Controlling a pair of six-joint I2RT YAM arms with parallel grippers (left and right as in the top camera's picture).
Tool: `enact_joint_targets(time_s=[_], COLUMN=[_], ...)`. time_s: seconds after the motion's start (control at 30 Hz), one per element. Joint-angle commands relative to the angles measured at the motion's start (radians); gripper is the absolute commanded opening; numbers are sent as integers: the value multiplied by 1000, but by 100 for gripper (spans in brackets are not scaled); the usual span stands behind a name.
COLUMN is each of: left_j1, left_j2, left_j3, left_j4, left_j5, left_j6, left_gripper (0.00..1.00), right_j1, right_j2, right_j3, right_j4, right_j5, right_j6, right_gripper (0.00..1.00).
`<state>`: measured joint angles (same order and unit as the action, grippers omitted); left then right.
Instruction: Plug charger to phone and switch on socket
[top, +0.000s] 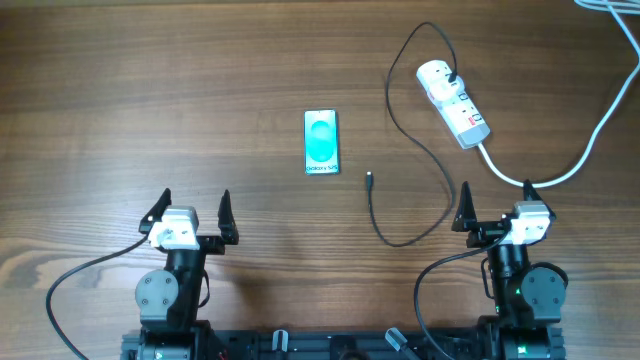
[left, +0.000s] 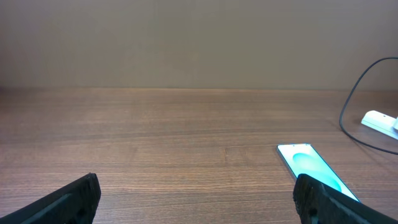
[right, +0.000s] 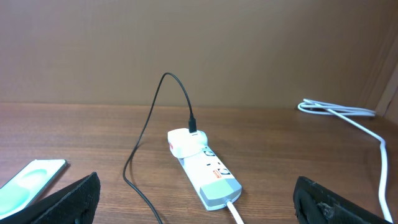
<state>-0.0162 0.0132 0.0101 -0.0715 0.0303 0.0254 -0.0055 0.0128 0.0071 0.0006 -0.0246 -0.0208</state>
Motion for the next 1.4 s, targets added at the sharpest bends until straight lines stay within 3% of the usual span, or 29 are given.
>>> enact_joint_targets(time_s=[0.0,1.2,1.37], left_j1=[7,7,7], left_j2=[-5,-5,-5], left_j3=[-5,-5,-4], left_j4=[-5,16,142], left_j5=[-5,5,455], left_j6=[16,16,16], left_gripper=[100,100,100], right_j1=[-5,-5,-5], right_j2=[-2,-2,-2], right_j3=[-2,-2,-2], right_j4=[3,3,3], right_j5=[2,2,2], right_j6=[-5,-5,-5], right_gripper=[100,100,100])
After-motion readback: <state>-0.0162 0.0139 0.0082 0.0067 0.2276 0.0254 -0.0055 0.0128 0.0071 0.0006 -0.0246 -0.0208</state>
